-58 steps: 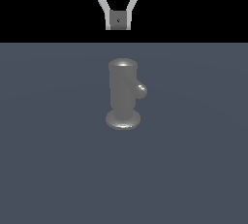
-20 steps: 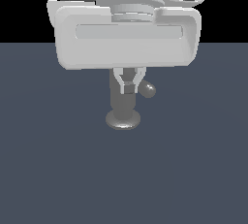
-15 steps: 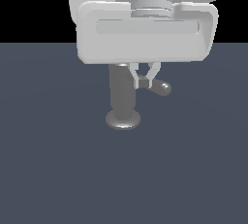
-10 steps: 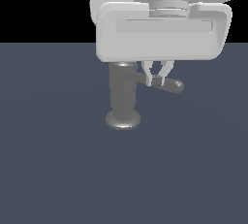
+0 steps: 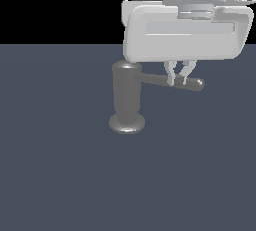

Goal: Turn on the faucet by rotating a designated handle.

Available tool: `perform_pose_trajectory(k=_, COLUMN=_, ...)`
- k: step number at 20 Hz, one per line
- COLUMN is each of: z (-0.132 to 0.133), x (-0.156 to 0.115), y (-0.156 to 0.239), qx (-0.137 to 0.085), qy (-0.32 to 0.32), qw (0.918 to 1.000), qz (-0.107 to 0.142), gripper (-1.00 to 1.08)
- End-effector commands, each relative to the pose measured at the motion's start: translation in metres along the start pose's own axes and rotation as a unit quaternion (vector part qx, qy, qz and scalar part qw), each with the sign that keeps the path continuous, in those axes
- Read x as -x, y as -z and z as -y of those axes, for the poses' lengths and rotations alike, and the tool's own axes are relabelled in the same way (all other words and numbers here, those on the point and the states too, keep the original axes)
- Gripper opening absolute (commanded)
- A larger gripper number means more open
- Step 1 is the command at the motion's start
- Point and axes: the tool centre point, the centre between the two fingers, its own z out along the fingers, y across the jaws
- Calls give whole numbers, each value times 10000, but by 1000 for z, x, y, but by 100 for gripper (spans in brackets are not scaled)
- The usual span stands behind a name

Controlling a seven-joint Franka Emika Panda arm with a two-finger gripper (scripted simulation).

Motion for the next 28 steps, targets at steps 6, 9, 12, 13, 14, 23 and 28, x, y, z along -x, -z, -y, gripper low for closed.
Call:
perform_pose_trajectory(k=6, z=-38, x=4, y=-11, qx=-40, qy=-93, qw=9999, qz=126, gripper=-100)
perform_pose_trajectory(k=9, z=-30, x=-10, y=3, qx=21, qy=55, qw=10000, qz=-42, gripper=-100)
perform_pose_trajectory(k=12, z=-36, x=-18, y=2, qx=17, qy=47, qw=10000, qz=-32, gripper=-100)
perform_pose_trajectory(k=13, z=-38, x=-20, y=2, qx=16, qy=44, qw=10000, qz=-29, gripper=-100)
perform_pose_trajectory(k=14, z=-40, x=-22, y=1, qx=15, qy=41, qw=10000, qz=-26, gripper=-100)
perform_pose_trajectory(k=23, z=-60, x=-44, y=-1, qx=5, qy=16, qw=10000, qz=3, gripper=-100)
perform_pose_trajectory(k=28, z=-70, x=-56, y=-3, qx=-1, qy=2, qw=10000, qz=19, gripper=-100)
